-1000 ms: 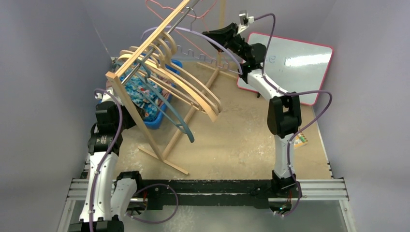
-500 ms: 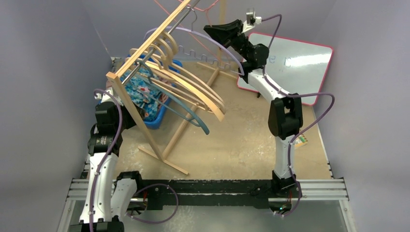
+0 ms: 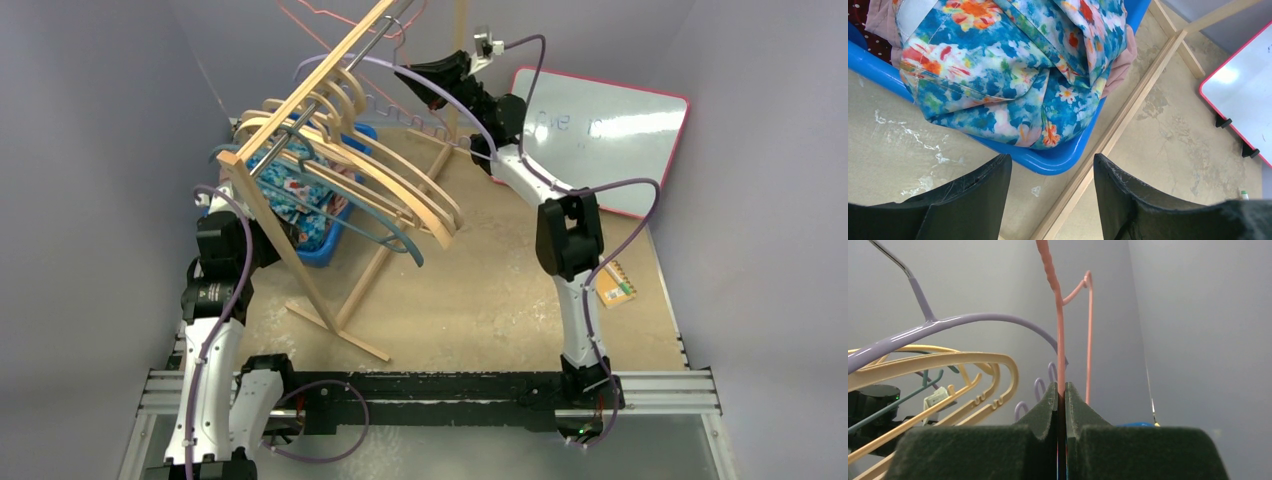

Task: Remove the skirt from the hanger
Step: Place the hanger at the clothesline.

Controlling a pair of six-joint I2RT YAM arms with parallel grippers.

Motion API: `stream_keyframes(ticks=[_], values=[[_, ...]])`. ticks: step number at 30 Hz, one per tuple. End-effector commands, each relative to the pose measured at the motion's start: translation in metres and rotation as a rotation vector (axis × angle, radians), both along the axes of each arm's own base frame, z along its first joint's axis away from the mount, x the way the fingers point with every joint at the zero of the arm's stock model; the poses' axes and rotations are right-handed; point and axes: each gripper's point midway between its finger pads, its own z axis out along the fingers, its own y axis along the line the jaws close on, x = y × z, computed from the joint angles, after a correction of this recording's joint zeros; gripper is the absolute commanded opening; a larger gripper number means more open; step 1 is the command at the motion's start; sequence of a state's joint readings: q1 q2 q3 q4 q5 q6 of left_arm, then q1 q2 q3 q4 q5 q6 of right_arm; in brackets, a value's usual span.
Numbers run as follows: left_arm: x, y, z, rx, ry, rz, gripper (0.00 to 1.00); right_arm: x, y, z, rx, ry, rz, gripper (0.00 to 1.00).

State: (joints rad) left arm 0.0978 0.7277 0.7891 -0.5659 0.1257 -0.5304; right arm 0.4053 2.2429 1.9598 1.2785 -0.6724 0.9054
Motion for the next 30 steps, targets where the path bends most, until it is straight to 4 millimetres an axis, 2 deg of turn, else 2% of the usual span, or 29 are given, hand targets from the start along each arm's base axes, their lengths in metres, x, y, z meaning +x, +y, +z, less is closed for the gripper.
stream_keyframes(ticks=[1,7,11,12,14,16,17,19,23,26,30], values=[[0.005,0.004,0.013,0.015,-0.060,0.010,0.60,-0.019,-0.001,0.033,0.039,-0.122,-0.013,0.00],[0.005,0.004,0.014,0.014,-0.066,0.011,0.61,-0.025,0.009,0.018,-0.032,-0.090,-0.015,0.00],[0.007,0.003,0.017,0.010,-0.078,0.004,0.61,-0.040,0.016,0.010,-0.125,-0.122,-0.029,0.01],[0.007,0.004,0.018,0.007,-0.085,0.003,0.61,-0.049,0.013,0.013,-0.136,-0.135,-0.027,0.06],[0.007,0.004,0.023,0.007,-0.105,0.003,0.61,-0.055,0.005,0.012,-0.160,-0.124,-0.063,0.27],[0.008,0.005,0.027,0.003,-0.126,0.004,0.61,-0.048,-0.008,0.010,-0.187,-0.079,-0.165,0.46],[0.009,0.004,0.029,0.002,-0.138,0.003,0.61,-0.043,-0.014,0.001,-0.219,-0.033,-0.209,0.53],[0.011,0.003,0.033,-0.002,-0.162,-0.004,0.62,-0.037,-0.032,-0.001,-0.257,0.010,-0.280,0.62],[0.022,0.001,0.043,-0.017,-0.228,-0.014,0.63,-0.027,-0.092,-0.016,-0.301,0.113,-0.384,0.79],[0.034,0.001,0.043,-0.041,-0.266,-0.003,0.63,-0.022,-0.147,-0.041,-0.330,0.238,-0.469,0.84],[0.054,0.001,0.050,-0.073,-0.374,-0.001,0.62,-0.026,-0.217,-0.073,-0.419,0.382,-0.725,0.94]])
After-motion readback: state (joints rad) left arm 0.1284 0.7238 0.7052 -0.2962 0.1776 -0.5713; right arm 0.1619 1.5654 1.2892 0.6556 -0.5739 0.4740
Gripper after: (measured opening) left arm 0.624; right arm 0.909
